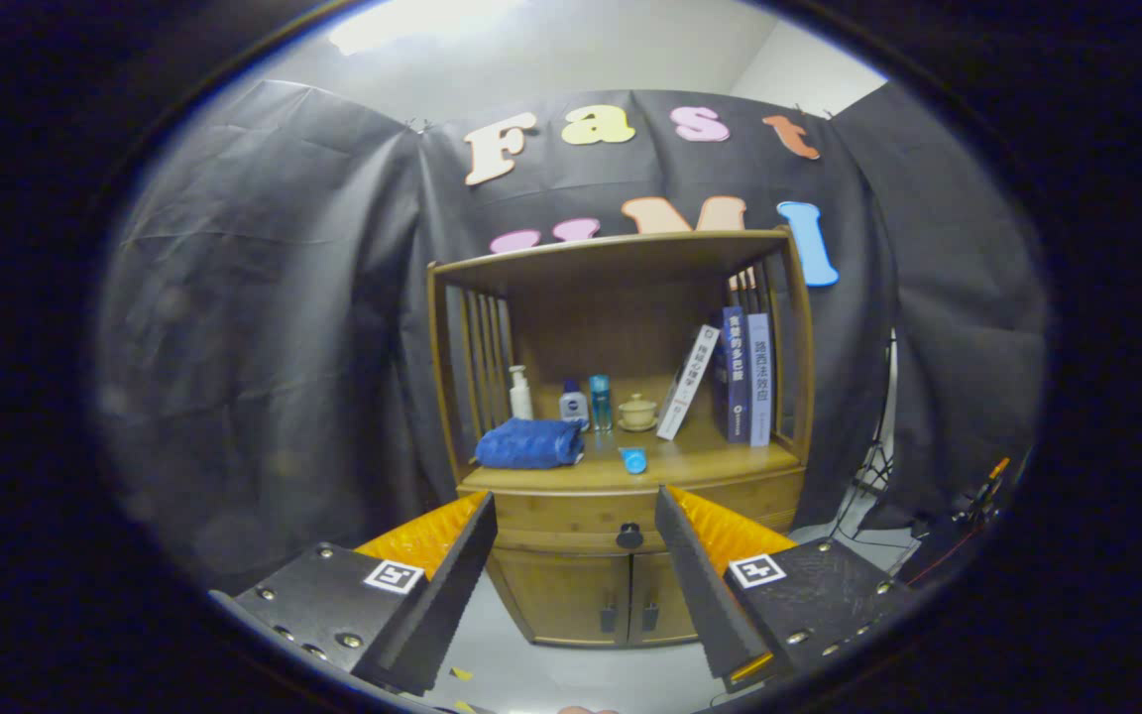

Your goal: Pull open the drawer, take out the items inside it, and place them on the countertop above the cabinet.

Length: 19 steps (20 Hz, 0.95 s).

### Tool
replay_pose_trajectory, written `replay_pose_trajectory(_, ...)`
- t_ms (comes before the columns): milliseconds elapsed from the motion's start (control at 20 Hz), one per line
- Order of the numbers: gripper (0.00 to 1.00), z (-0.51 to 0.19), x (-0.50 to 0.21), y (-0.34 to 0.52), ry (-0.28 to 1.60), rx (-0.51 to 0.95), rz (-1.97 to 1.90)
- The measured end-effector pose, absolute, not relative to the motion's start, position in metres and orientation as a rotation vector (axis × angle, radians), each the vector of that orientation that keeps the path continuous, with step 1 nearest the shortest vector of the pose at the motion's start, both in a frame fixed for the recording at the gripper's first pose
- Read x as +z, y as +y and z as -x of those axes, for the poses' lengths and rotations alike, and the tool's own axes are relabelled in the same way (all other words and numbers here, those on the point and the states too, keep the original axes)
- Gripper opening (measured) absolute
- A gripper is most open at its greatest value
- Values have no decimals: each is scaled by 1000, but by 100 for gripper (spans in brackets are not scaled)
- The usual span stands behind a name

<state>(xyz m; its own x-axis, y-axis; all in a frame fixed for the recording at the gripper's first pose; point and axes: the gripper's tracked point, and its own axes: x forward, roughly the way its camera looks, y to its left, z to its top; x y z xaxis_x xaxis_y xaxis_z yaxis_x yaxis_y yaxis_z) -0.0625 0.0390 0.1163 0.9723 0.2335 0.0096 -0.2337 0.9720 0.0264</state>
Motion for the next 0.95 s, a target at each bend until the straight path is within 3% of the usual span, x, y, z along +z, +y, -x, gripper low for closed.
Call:
replay_pose_trajectory(400,96,88,140,48,-102,245,-71)
replay_pose_trajectory(950,96,78,128,22,-115,114,37)
